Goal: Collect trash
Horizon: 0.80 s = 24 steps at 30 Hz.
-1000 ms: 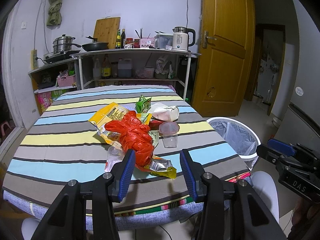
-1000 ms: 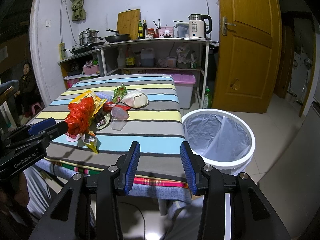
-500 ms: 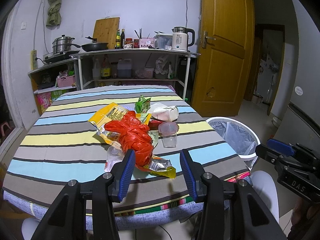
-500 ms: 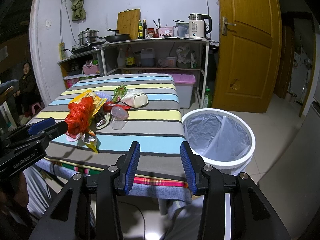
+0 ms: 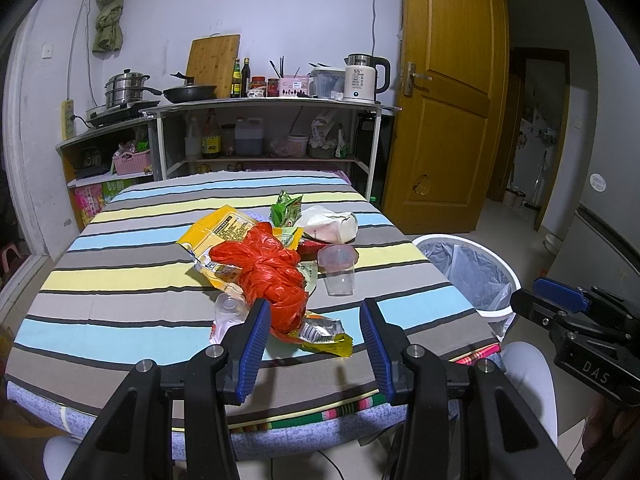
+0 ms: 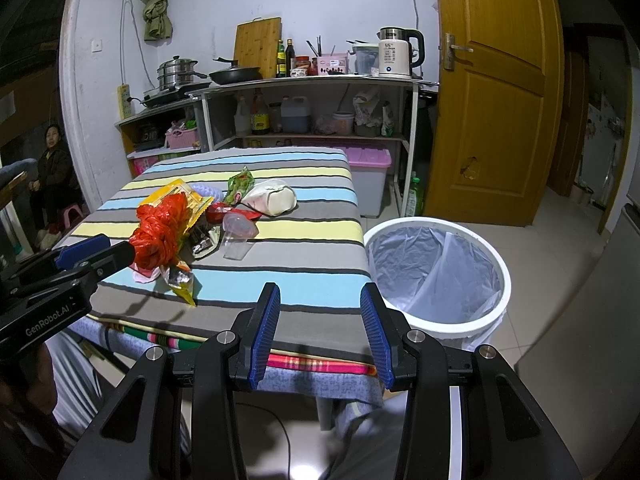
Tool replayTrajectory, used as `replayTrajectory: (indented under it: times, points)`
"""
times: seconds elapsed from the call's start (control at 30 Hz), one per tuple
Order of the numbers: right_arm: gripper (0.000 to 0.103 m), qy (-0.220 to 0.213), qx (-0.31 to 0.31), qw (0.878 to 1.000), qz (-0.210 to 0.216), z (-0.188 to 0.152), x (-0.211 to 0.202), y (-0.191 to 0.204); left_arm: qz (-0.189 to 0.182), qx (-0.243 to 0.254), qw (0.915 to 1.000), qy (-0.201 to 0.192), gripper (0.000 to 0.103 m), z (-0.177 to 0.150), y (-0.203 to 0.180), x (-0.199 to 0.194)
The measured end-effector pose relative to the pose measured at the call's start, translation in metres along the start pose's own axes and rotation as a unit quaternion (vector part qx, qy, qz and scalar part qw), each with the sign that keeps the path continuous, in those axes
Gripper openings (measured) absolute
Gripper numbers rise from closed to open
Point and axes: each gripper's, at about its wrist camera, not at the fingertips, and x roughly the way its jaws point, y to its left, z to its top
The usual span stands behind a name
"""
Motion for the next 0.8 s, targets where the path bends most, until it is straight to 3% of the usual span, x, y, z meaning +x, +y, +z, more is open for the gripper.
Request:
replayTrajectory:
  times: [0.47,0.8]
  points:
    - [0.043,0.006,-0.009,1.0,0.01,0.002,0.011,0.005,-0.01,-0.027,0.9995,0.014,0.046,0.003,0.013,0.003]
    - [0.043,0.014,-0.025,0.999,0.03,0.008,0.032,0.016,-0.009,-0.06,0.9973,0.042,0.057,0.003,0.036,0.033]
